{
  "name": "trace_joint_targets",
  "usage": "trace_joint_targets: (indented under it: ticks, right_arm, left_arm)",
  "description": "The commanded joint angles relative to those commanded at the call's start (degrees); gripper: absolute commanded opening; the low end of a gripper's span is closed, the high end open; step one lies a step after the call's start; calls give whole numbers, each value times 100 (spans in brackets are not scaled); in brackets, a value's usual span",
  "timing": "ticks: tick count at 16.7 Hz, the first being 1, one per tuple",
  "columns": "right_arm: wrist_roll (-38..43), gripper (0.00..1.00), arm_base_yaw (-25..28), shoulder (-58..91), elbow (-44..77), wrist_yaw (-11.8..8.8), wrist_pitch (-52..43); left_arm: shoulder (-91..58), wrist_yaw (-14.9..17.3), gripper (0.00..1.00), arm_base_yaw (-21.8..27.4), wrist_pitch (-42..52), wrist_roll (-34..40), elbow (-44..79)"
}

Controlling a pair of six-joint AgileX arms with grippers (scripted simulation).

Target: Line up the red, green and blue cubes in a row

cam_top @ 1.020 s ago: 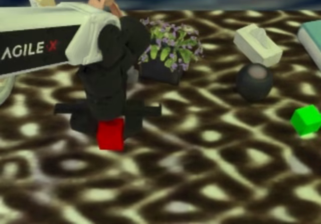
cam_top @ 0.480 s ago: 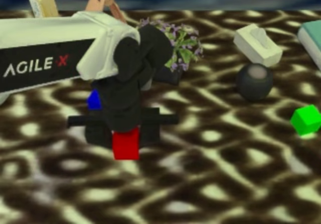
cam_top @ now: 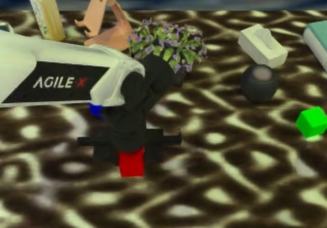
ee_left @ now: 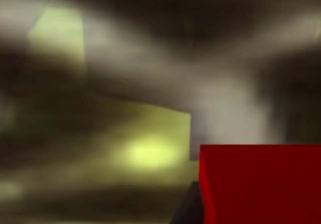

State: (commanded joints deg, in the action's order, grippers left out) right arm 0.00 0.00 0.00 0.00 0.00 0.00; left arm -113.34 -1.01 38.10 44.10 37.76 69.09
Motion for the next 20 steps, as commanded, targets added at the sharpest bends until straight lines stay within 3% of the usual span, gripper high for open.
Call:
trace_joint_targets:
  ticks: [6,19,20]
  right_arm:
    - [0,100,0,0,0,0,0]
    - [0,100,0,0,0,0,0]
    - [0,100,0,0,0,0,0]
  left_arm:
    - [-111,-6,0,7,-222,-2,-135]
    - [-111,-6,98,7,-222,-2,-135]
    - [-111,-6,100,7,-222,-2,-135]
